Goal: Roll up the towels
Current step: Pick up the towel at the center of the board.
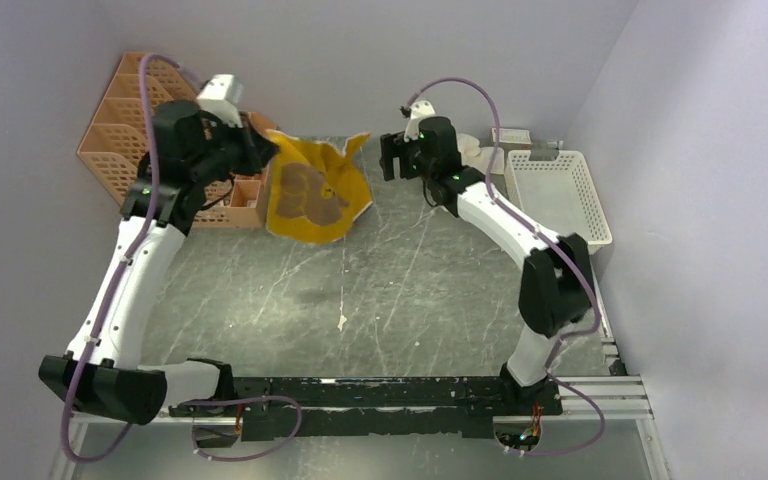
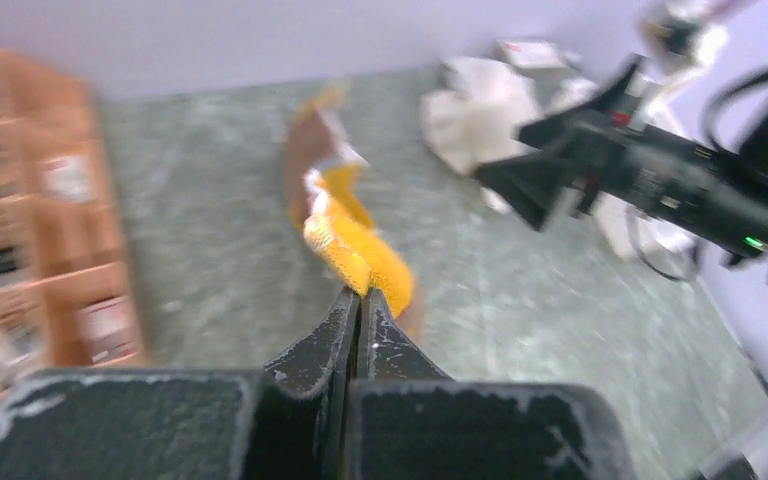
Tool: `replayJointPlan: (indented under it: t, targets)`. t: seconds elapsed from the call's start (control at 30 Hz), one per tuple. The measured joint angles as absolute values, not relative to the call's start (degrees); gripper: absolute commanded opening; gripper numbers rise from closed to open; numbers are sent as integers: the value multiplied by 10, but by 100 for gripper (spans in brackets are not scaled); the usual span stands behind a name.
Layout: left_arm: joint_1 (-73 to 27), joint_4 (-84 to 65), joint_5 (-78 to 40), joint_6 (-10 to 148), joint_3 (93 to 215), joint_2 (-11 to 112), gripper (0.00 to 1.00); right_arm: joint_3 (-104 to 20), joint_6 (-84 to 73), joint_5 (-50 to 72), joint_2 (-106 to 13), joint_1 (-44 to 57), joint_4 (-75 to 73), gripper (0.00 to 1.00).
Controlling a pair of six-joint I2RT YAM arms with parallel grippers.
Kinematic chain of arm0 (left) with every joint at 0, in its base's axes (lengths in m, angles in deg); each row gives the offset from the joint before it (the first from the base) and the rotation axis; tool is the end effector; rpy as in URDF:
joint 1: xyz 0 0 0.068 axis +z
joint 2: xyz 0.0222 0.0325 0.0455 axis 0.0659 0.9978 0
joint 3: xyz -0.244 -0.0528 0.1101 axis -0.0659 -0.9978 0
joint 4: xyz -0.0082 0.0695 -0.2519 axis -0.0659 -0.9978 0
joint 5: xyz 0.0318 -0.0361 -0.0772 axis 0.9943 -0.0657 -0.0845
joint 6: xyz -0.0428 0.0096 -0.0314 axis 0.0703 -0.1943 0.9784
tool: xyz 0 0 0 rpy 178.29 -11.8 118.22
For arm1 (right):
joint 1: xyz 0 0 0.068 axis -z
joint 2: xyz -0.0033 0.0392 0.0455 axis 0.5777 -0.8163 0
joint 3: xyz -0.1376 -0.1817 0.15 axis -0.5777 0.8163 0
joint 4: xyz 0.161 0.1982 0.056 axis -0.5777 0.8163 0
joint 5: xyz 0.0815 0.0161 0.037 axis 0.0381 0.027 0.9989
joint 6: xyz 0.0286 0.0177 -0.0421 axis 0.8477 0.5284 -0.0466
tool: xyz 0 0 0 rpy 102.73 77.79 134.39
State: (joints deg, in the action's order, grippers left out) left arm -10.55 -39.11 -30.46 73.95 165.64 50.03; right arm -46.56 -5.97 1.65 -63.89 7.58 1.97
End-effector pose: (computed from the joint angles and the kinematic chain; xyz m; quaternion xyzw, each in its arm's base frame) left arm 0.2732 -0.0820 0.4316 0.0861 0.8005 -0.2849 0.5202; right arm 0.3653 0.1906 0.3138 -0.1472 0.8157 0.1509 0.5387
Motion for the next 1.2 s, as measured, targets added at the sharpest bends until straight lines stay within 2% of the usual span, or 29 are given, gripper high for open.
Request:
replayJointPlan:
  t: [0.17,0.37,0.63,0.83,0.93,1.1,1.2]
  targets:
    - [-30,-429,-209,719,1645,514,7,-566,-58,58,-754,69,-1,80]
    - [-18,-499,-156,691,1629,599,7,-618,-70,116,-864,40,-1,90]
    - [2,-520,-116,671,1628,581,7,-764,-100,166,-990,39,26,94]
    - [6,-521,-109,669,1626,565,7,-920,-61,157,-1085,54,37,86]
    - [6,-523,-108,668,1622,562,7,-932,-33,170,-1103,63,37,79]
    - [6,-524,-108,667,1621,562,7,-960,15,212,-1143,80,42,74]
    - [6,-525,-108,667,1621,562,7,-963,36,237,-1160,85,44,65]
